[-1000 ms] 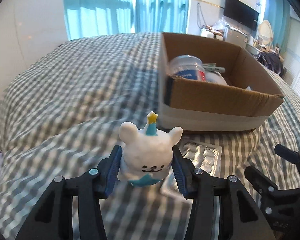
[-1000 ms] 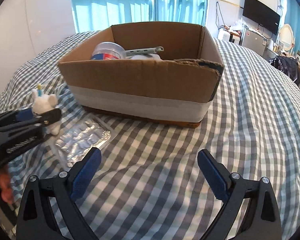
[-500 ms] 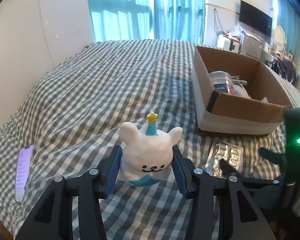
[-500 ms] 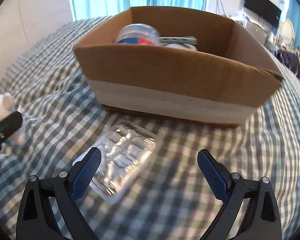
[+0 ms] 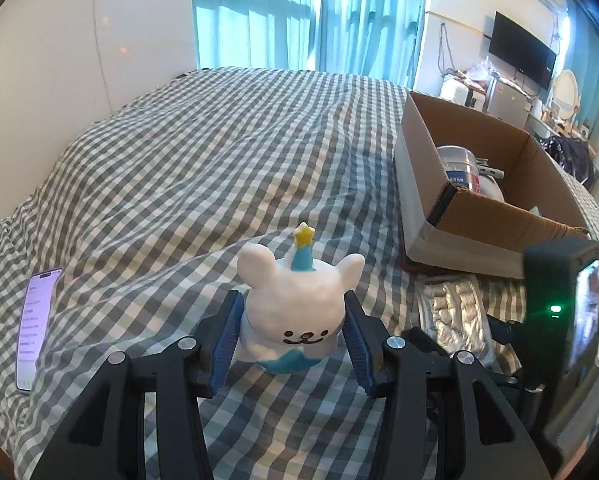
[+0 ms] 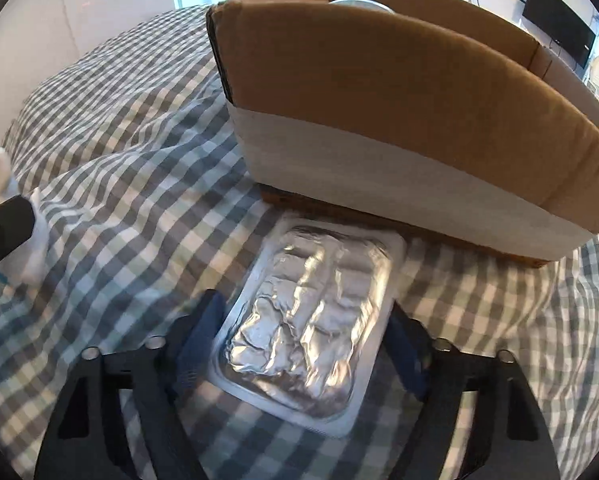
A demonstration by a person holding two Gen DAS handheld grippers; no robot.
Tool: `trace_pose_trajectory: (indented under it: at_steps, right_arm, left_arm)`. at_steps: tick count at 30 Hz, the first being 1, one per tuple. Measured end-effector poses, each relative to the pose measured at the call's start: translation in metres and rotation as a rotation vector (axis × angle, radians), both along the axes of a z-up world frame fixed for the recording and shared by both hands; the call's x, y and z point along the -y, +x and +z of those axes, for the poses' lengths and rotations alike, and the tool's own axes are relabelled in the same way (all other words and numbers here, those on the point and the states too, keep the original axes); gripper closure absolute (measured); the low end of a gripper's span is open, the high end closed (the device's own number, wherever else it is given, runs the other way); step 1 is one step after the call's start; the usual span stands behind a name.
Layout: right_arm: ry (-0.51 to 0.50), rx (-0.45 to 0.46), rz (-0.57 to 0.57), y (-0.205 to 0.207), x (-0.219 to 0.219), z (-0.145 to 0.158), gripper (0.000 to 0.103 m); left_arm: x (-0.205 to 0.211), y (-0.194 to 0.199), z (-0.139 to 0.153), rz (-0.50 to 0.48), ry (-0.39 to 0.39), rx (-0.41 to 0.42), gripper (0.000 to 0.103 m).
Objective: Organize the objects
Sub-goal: 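Grasp the white plush bunny with the left tool while the right tool grasps the foil pack, then carry the bunny and foil pack into the box and open both tools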
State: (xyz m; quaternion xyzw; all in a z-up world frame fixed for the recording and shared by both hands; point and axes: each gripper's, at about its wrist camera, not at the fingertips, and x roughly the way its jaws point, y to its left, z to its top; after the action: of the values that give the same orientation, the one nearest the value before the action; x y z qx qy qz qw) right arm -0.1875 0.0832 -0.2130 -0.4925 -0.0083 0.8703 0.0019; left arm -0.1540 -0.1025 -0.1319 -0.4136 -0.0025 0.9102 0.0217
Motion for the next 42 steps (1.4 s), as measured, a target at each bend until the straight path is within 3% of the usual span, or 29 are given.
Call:
trace_pose_trajectory:
  at_steps: [6,13,29,35,42]
  right_arm:
    - [-0.001,-0.039,0.025,0.025,-0.006,0.015,0.036]
    - [-0.010,-0.131,0.037,0.059,-0.022,0.061,0.036]
    - [-0.032,-0.353,0.027,0.148,-0.077,0.169,0.037]
    - [-0.009,-0.421,0.037,0.162,-0.090,0.199,0.037]
    - [0.006,-0.479,0.079,0.148,-0.100,0.233,0.037]
  left_arm:
    - [-0.010,0.011,0.002,-0.029,-0.006,-0.033,0.053]
    - [-0.024,0.037,0.017,-0.043,0.037,-0.039,0.053]
    - [-0.080,0.096,0.090,-0.148,0.069,-0.157,0.053]
    - [-0.092,0.096,0.111,-0.178,0.093,-0.180,0.053]
    - [-0.109,0.065,0.139,-0.207,0.094,-0.230,0.053]
